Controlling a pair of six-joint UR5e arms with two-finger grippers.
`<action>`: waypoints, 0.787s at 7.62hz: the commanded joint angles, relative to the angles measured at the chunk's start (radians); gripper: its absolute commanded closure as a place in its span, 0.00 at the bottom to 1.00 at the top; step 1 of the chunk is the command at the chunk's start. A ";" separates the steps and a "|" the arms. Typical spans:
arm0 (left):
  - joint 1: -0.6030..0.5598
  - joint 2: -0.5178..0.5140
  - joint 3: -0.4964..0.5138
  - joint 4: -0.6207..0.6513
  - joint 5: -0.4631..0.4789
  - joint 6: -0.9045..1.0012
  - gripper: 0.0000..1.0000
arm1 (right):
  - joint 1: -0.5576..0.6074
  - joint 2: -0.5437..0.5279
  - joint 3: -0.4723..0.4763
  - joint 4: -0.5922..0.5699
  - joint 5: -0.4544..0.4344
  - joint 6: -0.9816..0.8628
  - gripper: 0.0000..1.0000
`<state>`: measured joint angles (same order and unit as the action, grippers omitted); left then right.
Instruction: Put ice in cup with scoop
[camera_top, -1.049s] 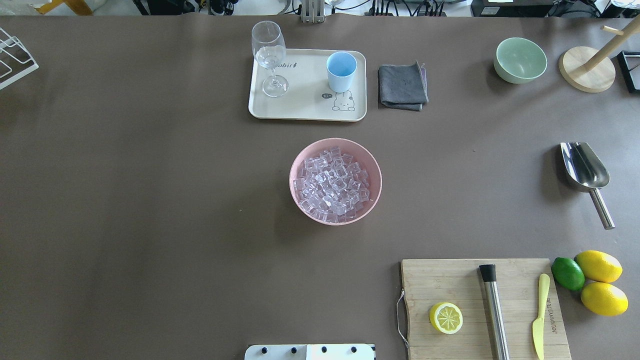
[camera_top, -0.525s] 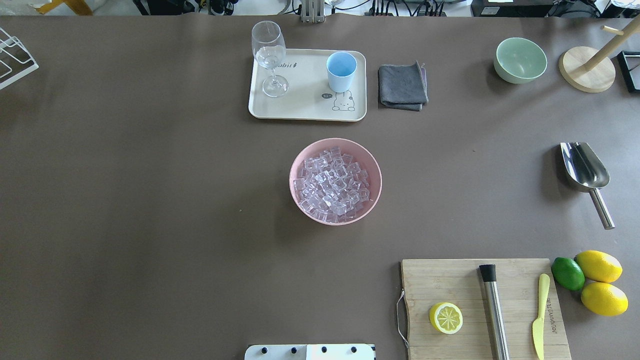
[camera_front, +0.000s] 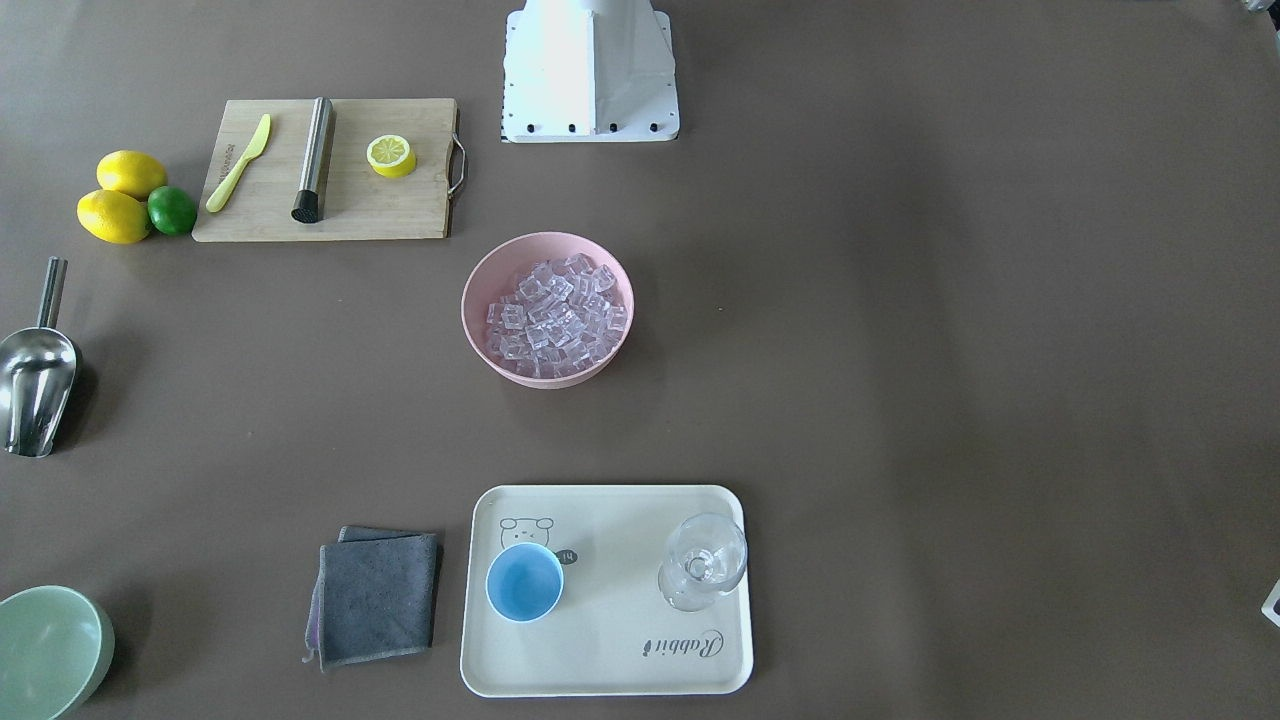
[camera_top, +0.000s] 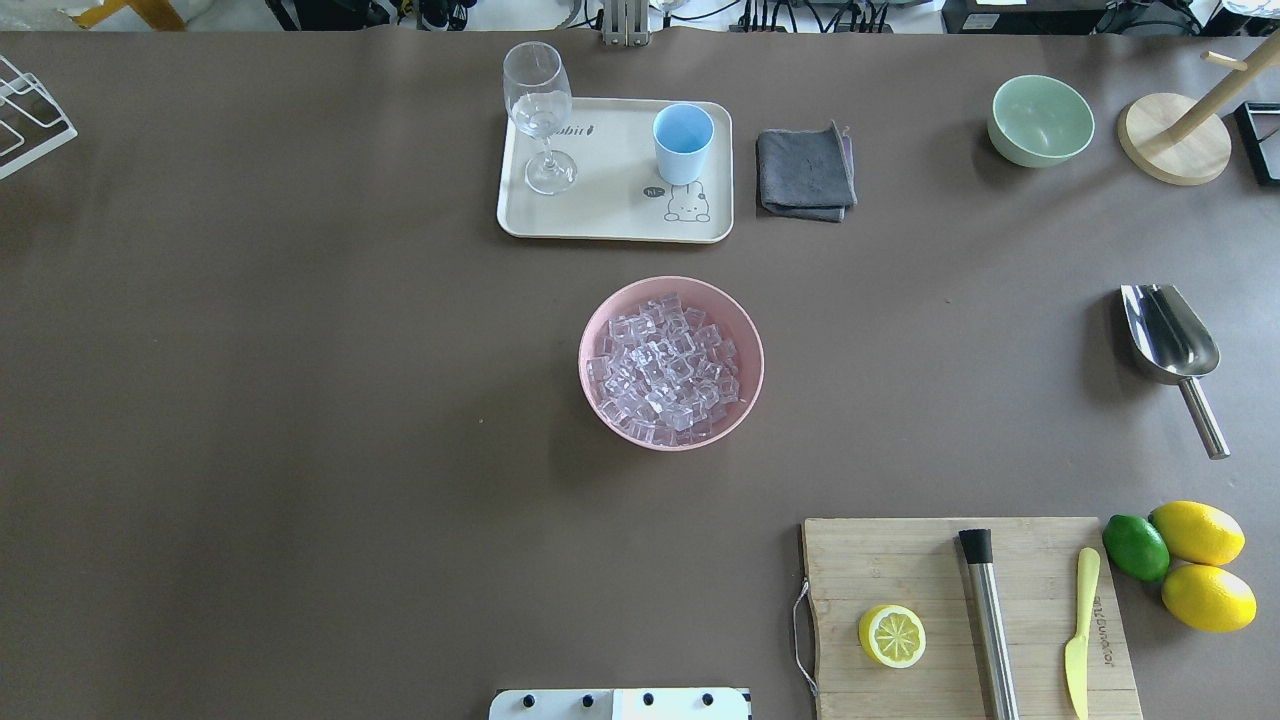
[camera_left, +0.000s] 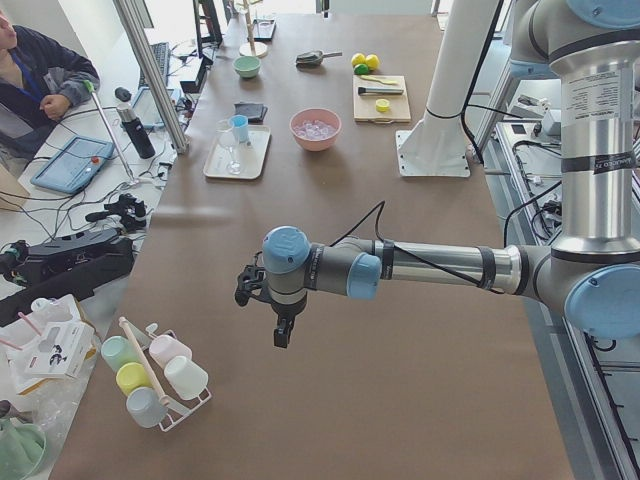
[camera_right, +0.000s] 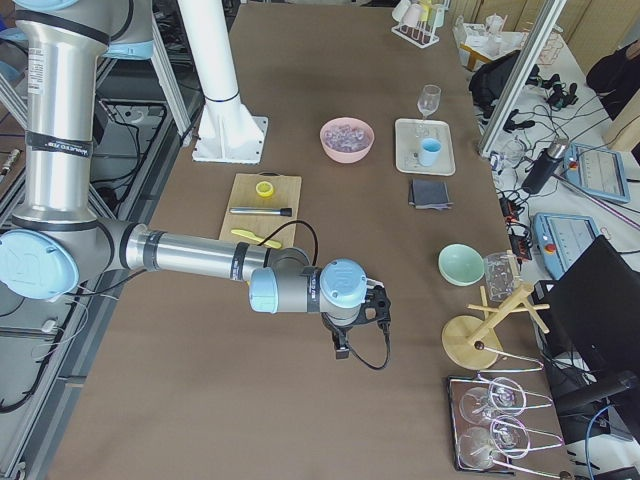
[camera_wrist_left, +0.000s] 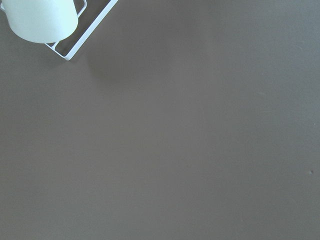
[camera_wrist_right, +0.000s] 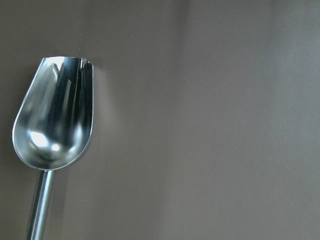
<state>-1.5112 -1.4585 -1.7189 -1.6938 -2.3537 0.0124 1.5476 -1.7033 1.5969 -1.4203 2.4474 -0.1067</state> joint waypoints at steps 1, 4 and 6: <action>0.003 -0.006 -0.002 -0.001 -0.016 0.000 0.02 | -0.134 -0.001 0.012 0.206 0.002 0.323 0.00; 0.043 -0.013 -0.024 0.002 -0.074 -0.003 0.02 | -0.260 -0.002 0.055 0.268 -0.014 0.517 0.00; 0.170 -0.063 -0.106 0.011 -0.073 -0.009 0.02 | -0.322 -0.013 0.060 0.270 -0.022 0.557 0.00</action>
<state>-1.4403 -1.4870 -1.7567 -1.6895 -2.4193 0.0088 1.2835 -1.7095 1.6488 -1.1539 2.4339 0.4036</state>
